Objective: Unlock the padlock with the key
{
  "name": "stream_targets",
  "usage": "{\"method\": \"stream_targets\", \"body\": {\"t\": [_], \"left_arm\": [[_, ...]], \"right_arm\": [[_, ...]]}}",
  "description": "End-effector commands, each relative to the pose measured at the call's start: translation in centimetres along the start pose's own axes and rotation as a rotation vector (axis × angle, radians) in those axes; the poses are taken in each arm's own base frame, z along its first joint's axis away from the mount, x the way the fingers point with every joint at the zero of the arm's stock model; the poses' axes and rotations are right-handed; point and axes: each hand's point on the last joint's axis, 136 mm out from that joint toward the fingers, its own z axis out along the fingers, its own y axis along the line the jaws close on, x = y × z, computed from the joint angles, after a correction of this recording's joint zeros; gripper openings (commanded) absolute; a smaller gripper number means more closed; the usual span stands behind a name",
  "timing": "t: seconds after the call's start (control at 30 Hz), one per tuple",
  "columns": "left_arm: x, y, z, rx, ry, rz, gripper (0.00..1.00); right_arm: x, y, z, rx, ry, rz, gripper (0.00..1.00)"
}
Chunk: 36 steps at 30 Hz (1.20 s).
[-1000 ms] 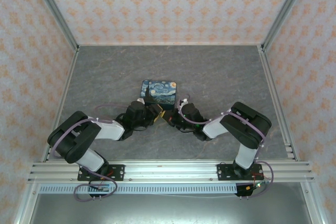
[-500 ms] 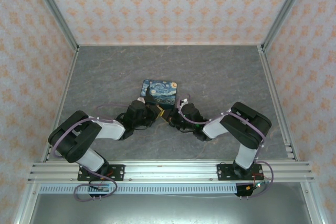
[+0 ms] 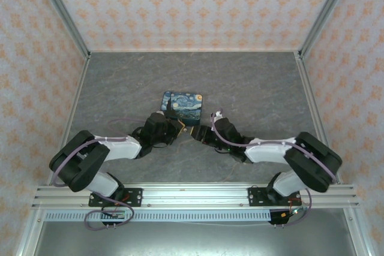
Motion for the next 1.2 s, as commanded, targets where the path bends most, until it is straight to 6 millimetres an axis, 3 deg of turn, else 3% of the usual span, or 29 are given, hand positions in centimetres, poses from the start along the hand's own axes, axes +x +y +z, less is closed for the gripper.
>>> {"method": "stream_targets", "body": {"t": [0.0,0.17,0.33,0.5,0.63,0.83,1.17], "left_arm": [[0.2,-1.9,-0.7,0.014,0.005,-0.024,0.00],[0.5,-1.9,-0.9,-0.011,0.021,-0.072,0.00],[0.7,-2.5,-1.1,-0.005,0.035,-0.109,0.00],[1.0,-3.4,-1.2,-0.005,0.054,-0.110,0.00],[1.0,-3.8,-1.1,0.001,0.058,-0.115,0.00],[1.1,-3.9,-1.2,0.016,0.060,-0.126,0.00],[1.3,-4.2,-1.0,0.016,0.074,-0.120,0.00]], "right_arm": [[-1.2,-0.8,-1.8,0.143,0.006,-0.360,0.50],[-2.9,-0.1,-3.7,0.164,-0.056,-0.636,0.50],[-2.9,1.5,-4.8,0.152,-0.148,-0.944,0.50],[-2.3,2.6,-4.3,0.201,-0.158,-1.215,0.50],[-1.8,2.9,-2.7,0.274,-0.133,-1.379,0.50],[-1.6,3.3,-0.9,0.304,-0.119,-1.500,0.50],[-1.3,3.3,-0.1,0.303,-0.107,-1.530,0.50]]}}
